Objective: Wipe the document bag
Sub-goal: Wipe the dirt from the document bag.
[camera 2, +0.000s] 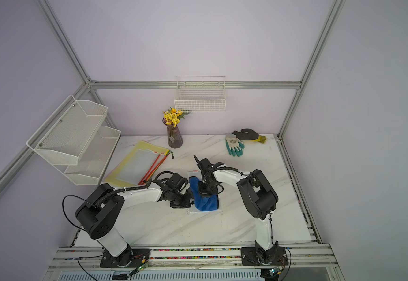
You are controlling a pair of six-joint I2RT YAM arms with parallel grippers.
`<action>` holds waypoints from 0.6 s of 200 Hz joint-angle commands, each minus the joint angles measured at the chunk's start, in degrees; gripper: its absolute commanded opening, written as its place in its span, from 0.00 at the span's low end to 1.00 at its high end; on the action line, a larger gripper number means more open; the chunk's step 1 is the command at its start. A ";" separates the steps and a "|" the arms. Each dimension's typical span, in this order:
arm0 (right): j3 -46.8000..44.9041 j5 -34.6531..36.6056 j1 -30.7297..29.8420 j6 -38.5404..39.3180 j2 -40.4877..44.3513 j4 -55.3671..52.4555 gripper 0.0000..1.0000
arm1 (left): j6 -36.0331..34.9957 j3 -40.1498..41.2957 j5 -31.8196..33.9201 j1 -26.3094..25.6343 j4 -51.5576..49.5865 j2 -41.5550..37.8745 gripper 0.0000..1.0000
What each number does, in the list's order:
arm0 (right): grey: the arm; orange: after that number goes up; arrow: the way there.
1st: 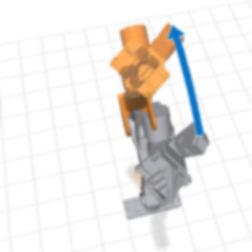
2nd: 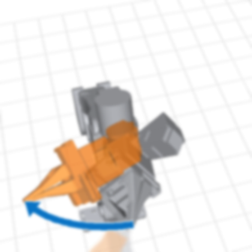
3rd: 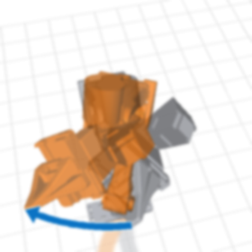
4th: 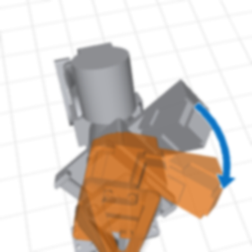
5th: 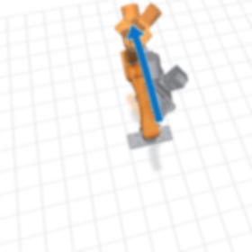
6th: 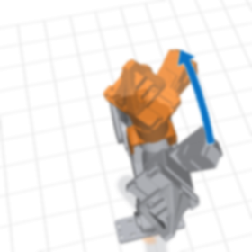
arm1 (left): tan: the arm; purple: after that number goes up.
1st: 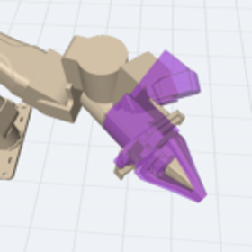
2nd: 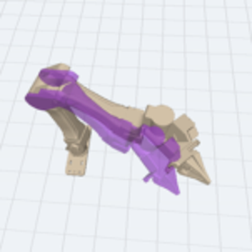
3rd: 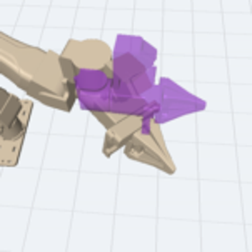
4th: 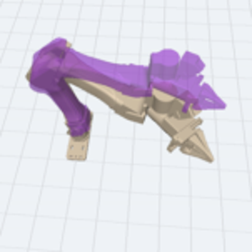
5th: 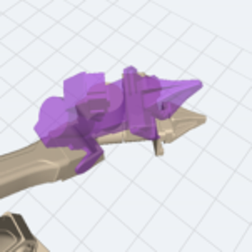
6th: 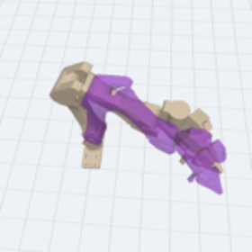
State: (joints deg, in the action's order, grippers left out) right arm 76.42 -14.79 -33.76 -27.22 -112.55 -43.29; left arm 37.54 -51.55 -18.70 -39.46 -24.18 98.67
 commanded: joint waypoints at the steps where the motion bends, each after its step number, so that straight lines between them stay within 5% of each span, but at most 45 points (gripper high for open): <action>1: 1.33 17.37 4.94 -1.04 -1.40 -2.07 0.00 | -0.01 6.57 4.65 -1.76 -6.94 6.44 0.00; 40: 7.17 23.84 6.27 3.23 0.05 -5.61 0.00 | -0.70 7.68 4.64 -2.11 -6.75 7.54 0.00; 92: 19.64 0.38 0.80 6.28 -4.69 -3.88 0.00 | -1.06 8.95 4.74 -2.13 -6.94 5.76 0.00; 120: 20.68 -1.19 0.55 1.81 -11.91 0.65 0.00 | -1.67 8.35 4.83 -2.20 -7.27 5.87 0.00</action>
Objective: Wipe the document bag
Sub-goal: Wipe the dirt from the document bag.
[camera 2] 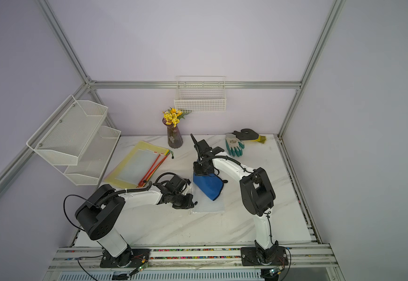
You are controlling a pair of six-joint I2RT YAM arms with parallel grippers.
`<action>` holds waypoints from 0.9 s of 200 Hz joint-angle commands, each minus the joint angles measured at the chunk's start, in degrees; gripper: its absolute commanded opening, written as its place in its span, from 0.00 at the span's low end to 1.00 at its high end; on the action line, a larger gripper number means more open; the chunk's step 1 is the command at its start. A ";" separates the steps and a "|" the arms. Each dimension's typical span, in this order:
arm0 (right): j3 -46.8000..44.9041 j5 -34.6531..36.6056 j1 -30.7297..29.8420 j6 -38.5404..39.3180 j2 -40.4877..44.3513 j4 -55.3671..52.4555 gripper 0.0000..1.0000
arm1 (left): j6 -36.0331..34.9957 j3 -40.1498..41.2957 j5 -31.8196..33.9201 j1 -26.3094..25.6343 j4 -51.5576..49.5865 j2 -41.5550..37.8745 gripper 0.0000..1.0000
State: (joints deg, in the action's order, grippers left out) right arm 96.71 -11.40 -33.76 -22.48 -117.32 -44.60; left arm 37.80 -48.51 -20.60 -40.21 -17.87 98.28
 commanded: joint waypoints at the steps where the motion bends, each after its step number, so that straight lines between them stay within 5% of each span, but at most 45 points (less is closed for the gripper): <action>1: 0.40 -4.46 0.59 -2.97 -7.32 2.01 0.00 | -1.98 5.34 6.77 -1.41 -13.63 6.24 0.00; 32: -2.60 5.52 4.04 -3.69 -6.77 2.69 0.00 | -1.79 5.73 6.95 -1.44 -14.04 5.73 0.00; 89: -13.52 25.36 7.39 -1.86 10.28 -2.44 0.00 | -0.53 6.10 7.41 -1.43 -13.30 5.87 0.00; 105: -14.76 21.18 6.64 0.26 13.80 -4.58 0.00 | -0.45 6.09 7.31 -1.41 -12.90 6.09 0.00; 149: -15.25 -6.88 -1.97 3.90 14.55 -9.85 0.00 | -0.53 4.22 7.39 -1.44 -12.90 6.76 0.00; 180: -23.79 -6.09 -2.01 -5.49 12.81 0.26 0.00 | -0.99 3.25 7.28 -1.45 -13.29 7.21 0.00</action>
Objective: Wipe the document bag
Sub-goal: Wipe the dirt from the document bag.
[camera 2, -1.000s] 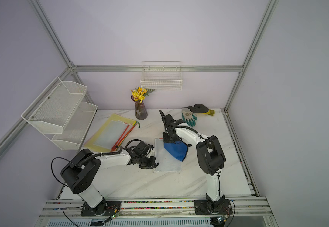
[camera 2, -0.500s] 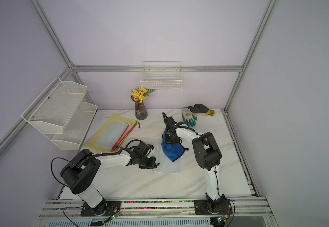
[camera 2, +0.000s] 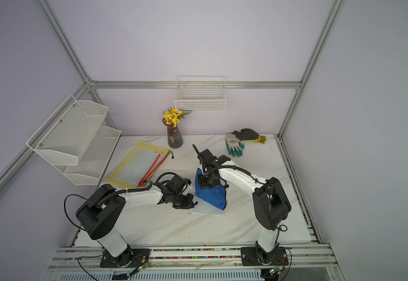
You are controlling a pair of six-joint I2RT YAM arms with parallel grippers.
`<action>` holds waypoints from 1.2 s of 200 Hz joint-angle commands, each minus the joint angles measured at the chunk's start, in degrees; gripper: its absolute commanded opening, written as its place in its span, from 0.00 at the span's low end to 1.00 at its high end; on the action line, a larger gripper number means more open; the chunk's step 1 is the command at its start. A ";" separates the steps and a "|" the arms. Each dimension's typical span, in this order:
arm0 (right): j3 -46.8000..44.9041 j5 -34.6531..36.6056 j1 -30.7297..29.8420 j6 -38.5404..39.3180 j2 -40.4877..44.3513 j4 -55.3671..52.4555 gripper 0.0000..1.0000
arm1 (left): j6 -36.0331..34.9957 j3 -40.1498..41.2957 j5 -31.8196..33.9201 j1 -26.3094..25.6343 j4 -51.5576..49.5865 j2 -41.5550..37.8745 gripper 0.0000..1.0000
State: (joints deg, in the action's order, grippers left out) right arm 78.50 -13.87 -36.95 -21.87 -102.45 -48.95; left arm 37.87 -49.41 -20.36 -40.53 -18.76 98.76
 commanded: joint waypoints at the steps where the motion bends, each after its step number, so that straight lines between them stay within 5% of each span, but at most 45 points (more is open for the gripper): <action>1: -5.79 -3.36 1.27 -6.36 -2.05 4.85 0.00 | -1.05 4.14 7.02 -1.13 -12.42 6.72 0.00; 47: -14.70 10.79 6.52 -11.07 -0.50 6.15 0.00 | -1.37 5.79 8.18 -1.13 -13.05 4.61 0.00; 72: -18.04 10.48 7.04 -8.95 -2.48 5.80 0.00 | -1.59 5.65 8.74 -1.05 -12.22 2.21 0.00; 99: -20.14 7.24 6.98 -10.20 -6.73 9.46 0.00 | -1.43 4.15 9.37 -1.03 -12.09 -2.23 0.39; 133: -22.03 6.09 6.98 -10.85 -10.26 11.89 0.00 | -0.95 3.13 9.71 -0.99 -13.40 -8.48 0.51; 190: -23.06 4.20 6.96 -10.61 -13.21 13.96 0.00 | 2.71 7.92 10.52 0.51 -11.86 -14.20 0.58; 240: -22.39 3.55 7.17 -10.67 -13.30 13.54 0.00 | 2.47 7.85 4.77 0.28 -2.31 -7.56 0.58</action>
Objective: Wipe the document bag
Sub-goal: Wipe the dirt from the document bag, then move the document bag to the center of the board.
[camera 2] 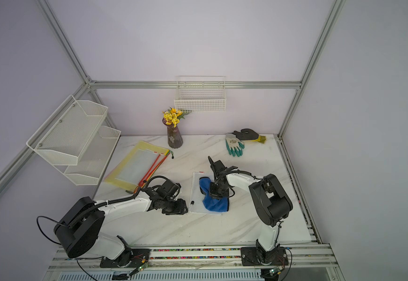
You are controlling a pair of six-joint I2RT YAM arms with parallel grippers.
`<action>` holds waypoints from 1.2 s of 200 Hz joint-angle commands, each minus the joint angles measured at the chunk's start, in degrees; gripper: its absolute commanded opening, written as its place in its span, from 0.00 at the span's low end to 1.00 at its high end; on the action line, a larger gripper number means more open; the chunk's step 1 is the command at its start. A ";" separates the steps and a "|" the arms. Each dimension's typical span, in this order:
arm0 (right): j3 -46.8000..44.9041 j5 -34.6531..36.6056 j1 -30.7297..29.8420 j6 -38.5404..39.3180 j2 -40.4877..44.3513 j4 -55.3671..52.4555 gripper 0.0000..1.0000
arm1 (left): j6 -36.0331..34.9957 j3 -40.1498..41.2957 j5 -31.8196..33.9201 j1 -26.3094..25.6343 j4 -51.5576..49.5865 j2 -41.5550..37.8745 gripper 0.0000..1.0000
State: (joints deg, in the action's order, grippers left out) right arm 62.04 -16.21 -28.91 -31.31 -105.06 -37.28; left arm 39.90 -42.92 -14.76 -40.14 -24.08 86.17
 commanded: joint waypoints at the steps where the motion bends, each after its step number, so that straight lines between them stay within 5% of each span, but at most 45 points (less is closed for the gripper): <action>1: -5.90 5.95 -0.84 -1.22 -10.70 1.86 0.00 | 0.40 1.39 -0.85 -0.11 3.12 5.18 0.58; 81: -4.21 4.36 0.52 -1.19 -9.62 0.91 0.00 | 3.00 5.58 -4.53 -1.52 10.51 11.54 0.41; 164: -4.21 4.67 0.52 -0.85 -8.27 0.85 0.00 | 3.35 4.15 0.66 -1.52 6.79 9.28 0.00; 206: -0.10 10.64 0.91 -1.94 4.62 -3.97 0.00 | -1.46 -2.27 2.45 -1.45 0.50 7.50 0.00; 240: 12.86 18.89 1.02 -0.04 14.36 -12.80 0.00 | -8.67 -11.79 2.04 -1.52 -7.19 10.47 0.00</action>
State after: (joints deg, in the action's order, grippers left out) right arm 65.65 -7.90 -28.21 -31.88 -97.82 -43.51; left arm 38.35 -49.15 -15.22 -41.56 -20.84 94.24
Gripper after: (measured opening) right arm 0.063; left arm 0.050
